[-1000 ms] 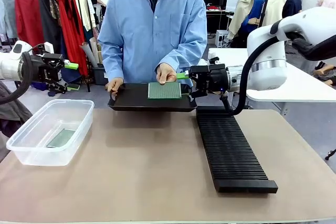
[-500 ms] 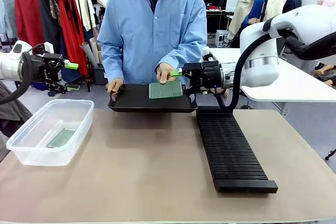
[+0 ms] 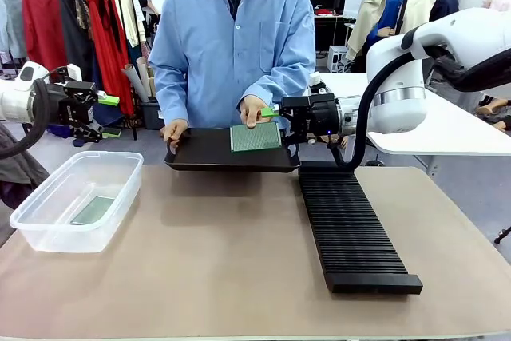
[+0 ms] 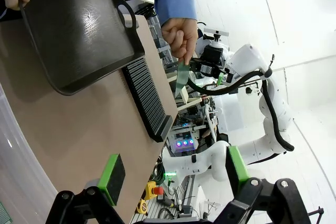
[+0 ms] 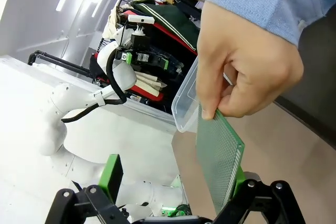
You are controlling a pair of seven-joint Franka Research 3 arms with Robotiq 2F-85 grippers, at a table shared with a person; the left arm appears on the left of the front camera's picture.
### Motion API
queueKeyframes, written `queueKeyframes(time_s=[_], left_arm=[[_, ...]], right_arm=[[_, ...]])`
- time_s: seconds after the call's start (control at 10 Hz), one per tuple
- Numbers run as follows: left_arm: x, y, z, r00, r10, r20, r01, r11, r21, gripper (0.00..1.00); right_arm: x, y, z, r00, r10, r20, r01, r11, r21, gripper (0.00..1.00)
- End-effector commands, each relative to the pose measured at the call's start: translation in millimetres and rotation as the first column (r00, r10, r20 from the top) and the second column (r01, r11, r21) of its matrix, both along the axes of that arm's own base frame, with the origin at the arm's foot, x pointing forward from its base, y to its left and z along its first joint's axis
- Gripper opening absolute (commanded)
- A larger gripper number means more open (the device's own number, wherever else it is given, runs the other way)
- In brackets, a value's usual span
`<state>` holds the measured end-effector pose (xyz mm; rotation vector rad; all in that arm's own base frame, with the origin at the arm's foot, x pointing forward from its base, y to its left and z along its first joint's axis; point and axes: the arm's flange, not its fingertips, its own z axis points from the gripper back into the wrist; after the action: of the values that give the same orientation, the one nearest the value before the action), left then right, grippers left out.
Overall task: Sort PCBs into racks and boxes based on the side picked up.
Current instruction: Pick up the Blank PCB handed by the Human.
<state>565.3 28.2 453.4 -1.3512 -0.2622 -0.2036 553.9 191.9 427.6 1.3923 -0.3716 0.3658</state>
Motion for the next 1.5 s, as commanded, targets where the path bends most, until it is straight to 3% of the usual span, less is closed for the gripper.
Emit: queueKeyframes(time_s=[0.0,0.5,0.6,0.9,1.1,1.2,1.4], left_arm=[[-1,1,2,1.000,0.003,0.004,-0.003,1.000,0.001,1.00],[-1,1,2,1.000,0.003,0.004,-0.003,1.000,0.001,1.00],[-1,1,2,1.000,0.003,0.004,-0.003,1.000,0.001,1.00],[-1,1,2,1.000,0.003,0.004,-0.003,1.000,0.001,1.00],[-1,1,2,1.000,0.003,0.004,-0.003,1.000,0.001,1.00],[-1,1,2,1.000,0.003,0.004,-0.003,1.000,0.001,1.00],[-1,1,2,1.000,0.003,0.004,-0.003,1.000,0.001,1.00]], right_arm=[[-1,1,0,1.000,-0.003,-0.001,0.003,1.000,-0.003,1.00],[9,0,-10,0.999,-0.039,0.000,0.039,0.999,-0.010,1.00],[11,0,-13,0.999,-0.049,-0.009,0.049,0.999,-0.011,0.93],[13,0,-19,0.997,-0.071,-0.026,0.070,0.997,-0.015,0.48],[13,2,-19,0.997,-0.074,-0.031,0.074,0.997,-0.016,0.12],[13,4,-20,0.997,-0.073,-0.035,0.073,0.997,-0.020,0.00],[13,7,-22,0.997,-0.068,-0.046,0.067,0.997,-0.028,0.00]])
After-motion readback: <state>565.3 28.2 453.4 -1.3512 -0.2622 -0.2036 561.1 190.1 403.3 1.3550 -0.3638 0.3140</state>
